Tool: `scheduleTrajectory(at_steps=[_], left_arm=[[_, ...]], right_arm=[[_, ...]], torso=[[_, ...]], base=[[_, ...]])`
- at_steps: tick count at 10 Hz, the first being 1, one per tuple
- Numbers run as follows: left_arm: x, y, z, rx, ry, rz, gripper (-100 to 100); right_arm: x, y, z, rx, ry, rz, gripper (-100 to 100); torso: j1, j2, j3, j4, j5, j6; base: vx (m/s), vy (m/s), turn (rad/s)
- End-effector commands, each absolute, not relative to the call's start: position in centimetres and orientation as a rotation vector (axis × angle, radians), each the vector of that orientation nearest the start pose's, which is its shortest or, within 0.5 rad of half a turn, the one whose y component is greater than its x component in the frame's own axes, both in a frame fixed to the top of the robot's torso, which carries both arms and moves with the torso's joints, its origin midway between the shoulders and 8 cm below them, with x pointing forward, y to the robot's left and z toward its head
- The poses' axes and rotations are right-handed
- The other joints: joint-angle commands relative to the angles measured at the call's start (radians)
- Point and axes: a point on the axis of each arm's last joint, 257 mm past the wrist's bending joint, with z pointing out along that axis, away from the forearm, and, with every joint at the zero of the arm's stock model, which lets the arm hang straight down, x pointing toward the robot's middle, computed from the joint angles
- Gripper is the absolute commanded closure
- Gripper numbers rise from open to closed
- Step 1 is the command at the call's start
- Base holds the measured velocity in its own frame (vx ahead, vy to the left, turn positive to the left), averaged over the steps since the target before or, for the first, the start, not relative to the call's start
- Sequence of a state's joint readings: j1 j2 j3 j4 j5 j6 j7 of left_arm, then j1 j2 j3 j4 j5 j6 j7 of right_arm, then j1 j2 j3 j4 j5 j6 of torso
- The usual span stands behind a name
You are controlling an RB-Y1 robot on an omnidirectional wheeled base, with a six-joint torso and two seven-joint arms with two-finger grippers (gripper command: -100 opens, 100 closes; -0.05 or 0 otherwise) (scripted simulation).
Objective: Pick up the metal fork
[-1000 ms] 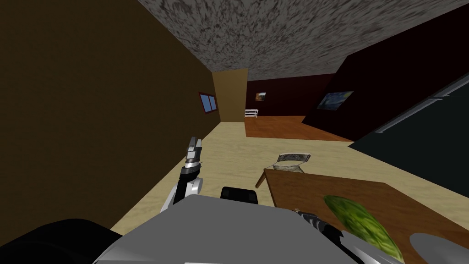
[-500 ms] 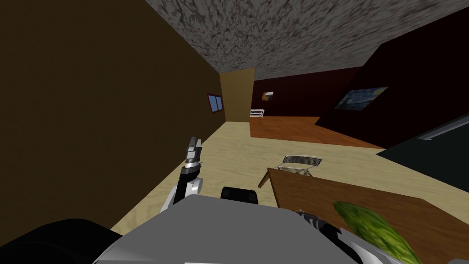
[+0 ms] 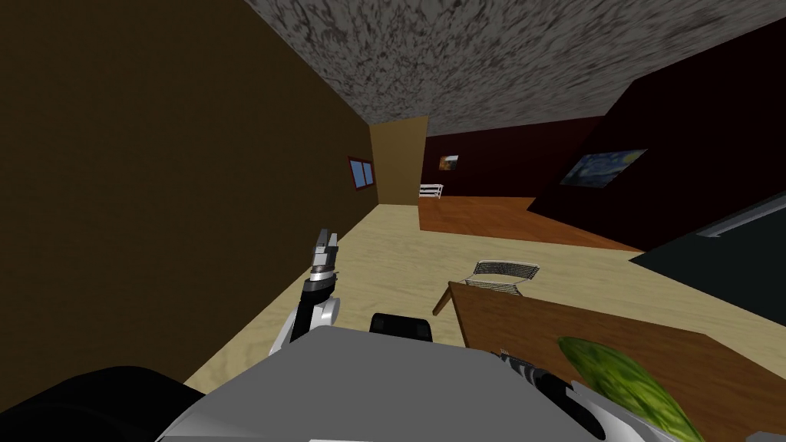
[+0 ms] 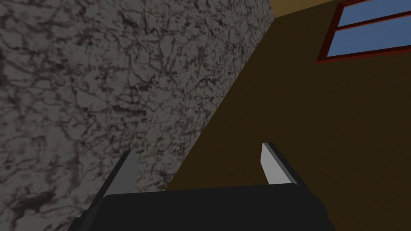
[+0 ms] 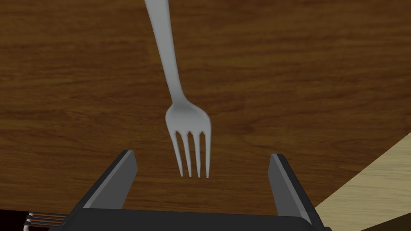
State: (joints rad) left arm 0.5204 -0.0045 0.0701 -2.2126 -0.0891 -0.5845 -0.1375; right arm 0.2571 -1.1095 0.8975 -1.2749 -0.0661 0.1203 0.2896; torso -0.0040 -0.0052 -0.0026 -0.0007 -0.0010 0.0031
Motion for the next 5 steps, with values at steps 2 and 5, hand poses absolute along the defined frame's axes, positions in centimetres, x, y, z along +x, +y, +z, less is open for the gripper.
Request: scheduleTrajectory(at_steps=[2,5], left_arm=[[33.9,29.4,0.4,-0.541,0.695,-1.045,0],[33.9,29.4,0.4,-0.541,0.694,-1.046,0]], right_arm=[[14.3,-49.8,-54.3,0.211,2.775,-0.079,-100],[12.9,-50.6,-54.9,0.304,2.761,-0.089,-100]], torso=[[0.0,0.0,0.0,0.0,0.0,0.0],[0.003,0.003,0.002,0.001,0.0,-0.001]], base=[[0.004,-0.004,-0.014],[-0.051,0.046,0.168]])
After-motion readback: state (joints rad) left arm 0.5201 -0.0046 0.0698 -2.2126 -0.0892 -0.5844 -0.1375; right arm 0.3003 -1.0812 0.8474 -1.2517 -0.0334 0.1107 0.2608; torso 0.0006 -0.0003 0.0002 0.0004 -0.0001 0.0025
